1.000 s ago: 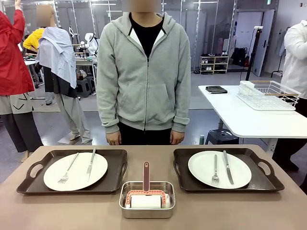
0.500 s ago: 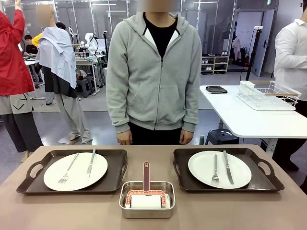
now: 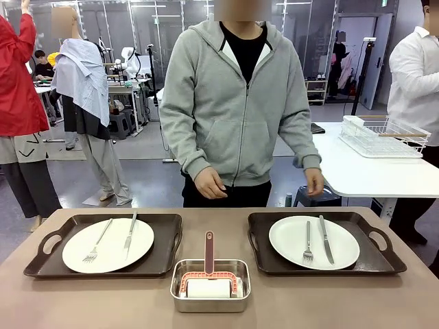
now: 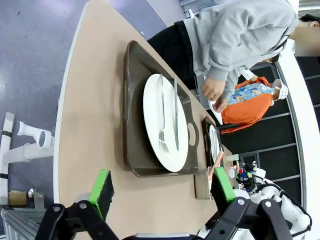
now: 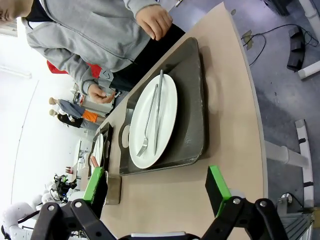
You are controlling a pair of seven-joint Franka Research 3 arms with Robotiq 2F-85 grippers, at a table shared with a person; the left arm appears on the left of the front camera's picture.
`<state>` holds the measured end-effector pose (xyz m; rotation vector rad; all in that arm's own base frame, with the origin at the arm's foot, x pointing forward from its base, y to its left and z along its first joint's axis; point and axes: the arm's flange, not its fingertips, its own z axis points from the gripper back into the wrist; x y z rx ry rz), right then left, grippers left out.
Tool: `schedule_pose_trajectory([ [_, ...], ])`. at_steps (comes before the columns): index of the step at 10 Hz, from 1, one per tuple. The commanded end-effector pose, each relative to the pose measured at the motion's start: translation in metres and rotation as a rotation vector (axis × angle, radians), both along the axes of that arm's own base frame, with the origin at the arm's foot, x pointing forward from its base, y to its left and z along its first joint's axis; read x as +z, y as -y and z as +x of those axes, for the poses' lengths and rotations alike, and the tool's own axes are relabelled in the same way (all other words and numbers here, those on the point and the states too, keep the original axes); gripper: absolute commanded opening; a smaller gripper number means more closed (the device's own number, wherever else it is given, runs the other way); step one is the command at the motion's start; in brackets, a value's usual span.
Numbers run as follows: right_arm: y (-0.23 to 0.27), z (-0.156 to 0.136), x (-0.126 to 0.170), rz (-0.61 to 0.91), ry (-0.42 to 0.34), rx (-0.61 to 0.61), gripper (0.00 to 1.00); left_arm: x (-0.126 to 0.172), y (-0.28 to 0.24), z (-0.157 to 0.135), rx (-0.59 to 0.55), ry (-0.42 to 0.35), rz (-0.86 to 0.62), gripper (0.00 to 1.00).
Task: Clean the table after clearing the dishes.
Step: When the left (or right) Handle tray is removed, use the left hand (or right hand) to clean the left (or right) side of the table with the Lint Roller.
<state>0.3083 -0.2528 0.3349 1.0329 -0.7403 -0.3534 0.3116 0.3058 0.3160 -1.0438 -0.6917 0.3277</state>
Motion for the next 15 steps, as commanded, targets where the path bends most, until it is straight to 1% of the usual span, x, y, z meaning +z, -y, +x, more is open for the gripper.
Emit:
schedule_pose_trajectory([
  [1,0.0001,-0.0003,0.0009,0.007,0.010,-0.001,1.00,-0.0008,-0.0013,-0.0036,-0.003,-0.005,0.002,1.00],
  [15,0.0001,-0.0003,0.0009,0.007,0.010,-0.001,1.00,-0.0008,-0.0013,-0.0036,-0.003,-0.005,0.002,1.00],
])
